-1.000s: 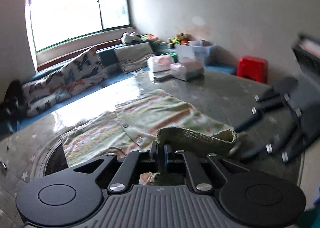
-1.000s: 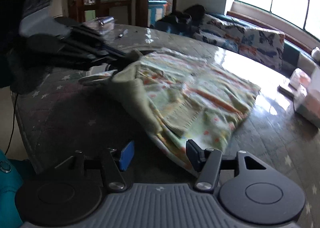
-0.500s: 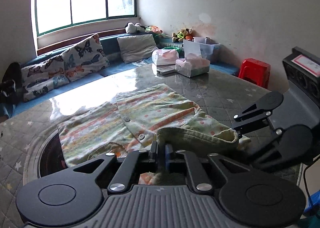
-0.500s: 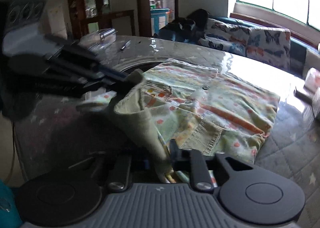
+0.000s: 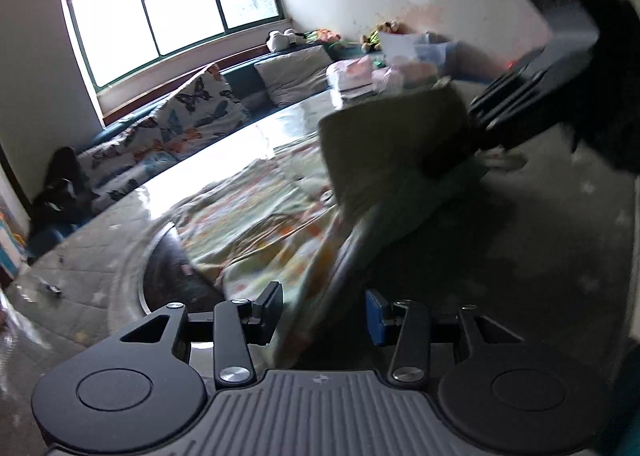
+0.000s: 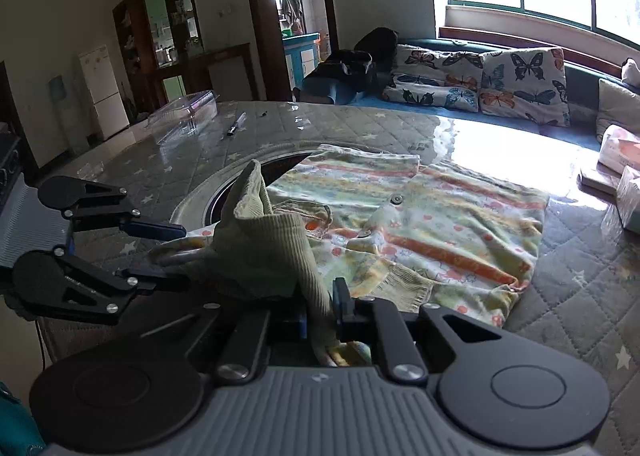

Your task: Fold clothes

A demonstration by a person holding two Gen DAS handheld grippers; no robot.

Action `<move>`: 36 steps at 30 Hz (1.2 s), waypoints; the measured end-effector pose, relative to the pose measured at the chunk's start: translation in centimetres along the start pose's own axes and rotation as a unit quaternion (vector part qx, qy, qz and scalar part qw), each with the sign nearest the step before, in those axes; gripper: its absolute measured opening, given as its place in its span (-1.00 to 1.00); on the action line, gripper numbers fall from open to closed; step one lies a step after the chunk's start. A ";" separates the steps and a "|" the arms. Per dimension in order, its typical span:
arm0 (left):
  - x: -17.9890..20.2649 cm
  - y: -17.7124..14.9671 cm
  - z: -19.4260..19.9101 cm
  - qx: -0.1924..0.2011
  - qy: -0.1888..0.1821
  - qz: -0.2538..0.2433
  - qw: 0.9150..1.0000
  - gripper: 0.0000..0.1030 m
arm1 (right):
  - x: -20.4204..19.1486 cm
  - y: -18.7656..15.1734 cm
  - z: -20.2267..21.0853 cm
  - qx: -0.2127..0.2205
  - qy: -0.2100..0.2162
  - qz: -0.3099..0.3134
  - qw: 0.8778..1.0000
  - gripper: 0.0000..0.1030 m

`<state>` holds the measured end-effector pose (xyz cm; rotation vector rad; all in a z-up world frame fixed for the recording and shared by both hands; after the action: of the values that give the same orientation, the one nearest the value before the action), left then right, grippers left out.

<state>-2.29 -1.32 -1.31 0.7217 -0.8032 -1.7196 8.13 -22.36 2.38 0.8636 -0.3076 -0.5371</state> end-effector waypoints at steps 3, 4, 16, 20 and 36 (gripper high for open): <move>-0.1 -0.4 -0.1 0.007 0.013 -0.022 1.000 -0.43 | -0.1 -0.2 0.2 0.001 -0.002 -0.002 1.000 -0.81; -0.2 -0.5 -0.1 0.009 0.014 -0.027 0.999 -0.57 | -0.2 -0.3 0.2 0.001 -0.002 -0.002 1.000 -0.82; 0.4 -0.7 5.9 0.022 -0.036 0.000 0.999 -0.85 | -2.6 -0.7 5.4 0.015 0.023 0.020 0.999 -0.84; 0.8 -1.1 9.9 0.016 -0.067 0.025 0.997 -0.85 | -4.9 -1.1 9.1 0.014 0.051 0.037 0.998 -0.84; -3.3 5.5 5.1 0.039 -0.038 0.066 0.996 -0.85 | -0.3 5.8 5.7 0.025 0.000 0.063 0.998 -0.86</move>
<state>-2.37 1.51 6.36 0.6444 -0.9541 -1.6119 7.07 -22.77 10.42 0.8871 -0.3738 -0.4139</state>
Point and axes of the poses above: each gripper's, at about its wrist camera, not at the fingertips, and z roughly against the way its jaws point, x to its right, y to its top, the point moved 2 cm from there along -z, roughly the way its jaws point, and after that the axes turned 13 degrees about z, right-handed, at the moved point
